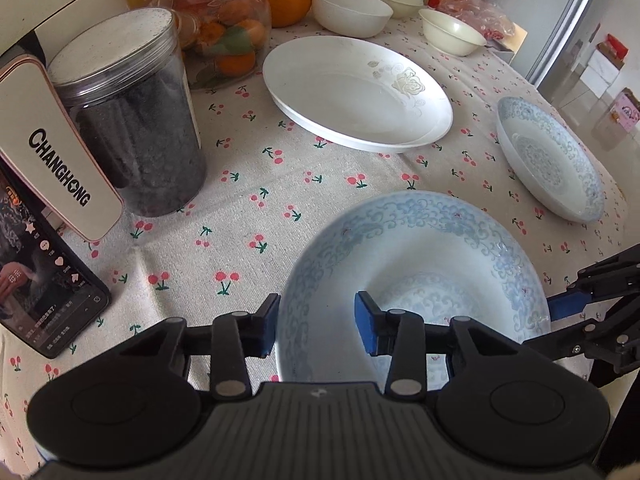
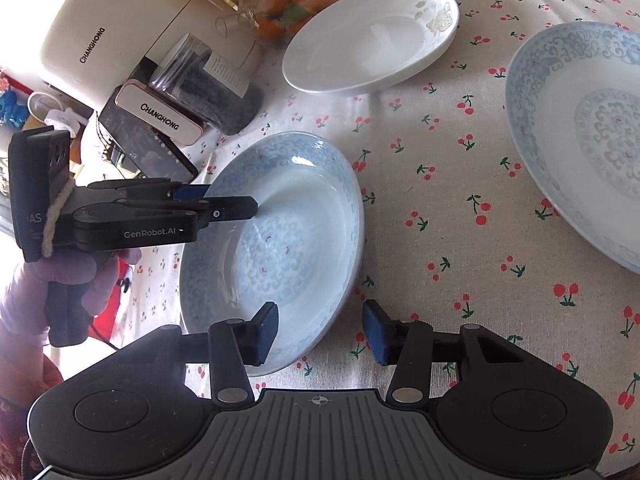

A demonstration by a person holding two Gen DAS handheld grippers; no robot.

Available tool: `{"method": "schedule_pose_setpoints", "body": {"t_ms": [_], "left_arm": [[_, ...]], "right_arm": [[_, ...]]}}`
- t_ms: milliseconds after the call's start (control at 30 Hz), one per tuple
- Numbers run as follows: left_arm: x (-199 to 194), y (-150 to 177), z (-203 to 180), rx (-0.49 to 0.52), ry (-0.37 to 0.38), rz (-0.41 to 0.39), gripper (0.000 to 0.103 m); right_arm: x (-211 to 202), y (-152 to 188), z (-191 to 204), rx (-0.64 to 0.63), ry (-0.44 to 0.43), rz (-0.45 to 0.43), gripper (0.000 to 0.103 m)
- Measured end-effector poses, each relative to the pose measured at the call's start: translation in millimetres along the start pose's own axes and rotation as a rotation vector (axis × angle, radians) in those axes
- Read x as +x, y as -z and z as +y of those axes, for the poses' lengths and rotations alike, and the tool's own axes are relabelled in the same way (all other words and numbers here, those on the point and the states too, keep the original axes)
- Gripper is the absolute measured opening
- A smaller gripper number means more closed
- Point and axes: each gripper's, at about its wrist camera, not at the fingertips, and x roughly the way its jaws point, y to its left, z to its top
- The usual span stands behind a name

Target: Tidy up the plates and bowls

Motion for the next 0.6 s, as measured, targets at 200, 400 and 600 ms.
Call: {"method": "schedule_pose_setpoints", "body": {"t_ms": [200,400,600], "left_arm": [[-2.5,3.1,1.0,-0.02,-0.016,-0.021,0.028],[-2.9,1.4,-7.8,-0.003,-0.019,-0.028,0.028],[-9.3,-7.9,-12.7,-0.022,0.013,-0.077,0.028]], "right_arm": [[2.7,-1.0,-1.4,0.004,0.008,0.002,0.02],[-1.3,-4.6,-5.8,0.015,0.011,0.011,0.02],[-18.1,-14.1,-14.3,0.049,-0.007,-0.031,0.02]]}}
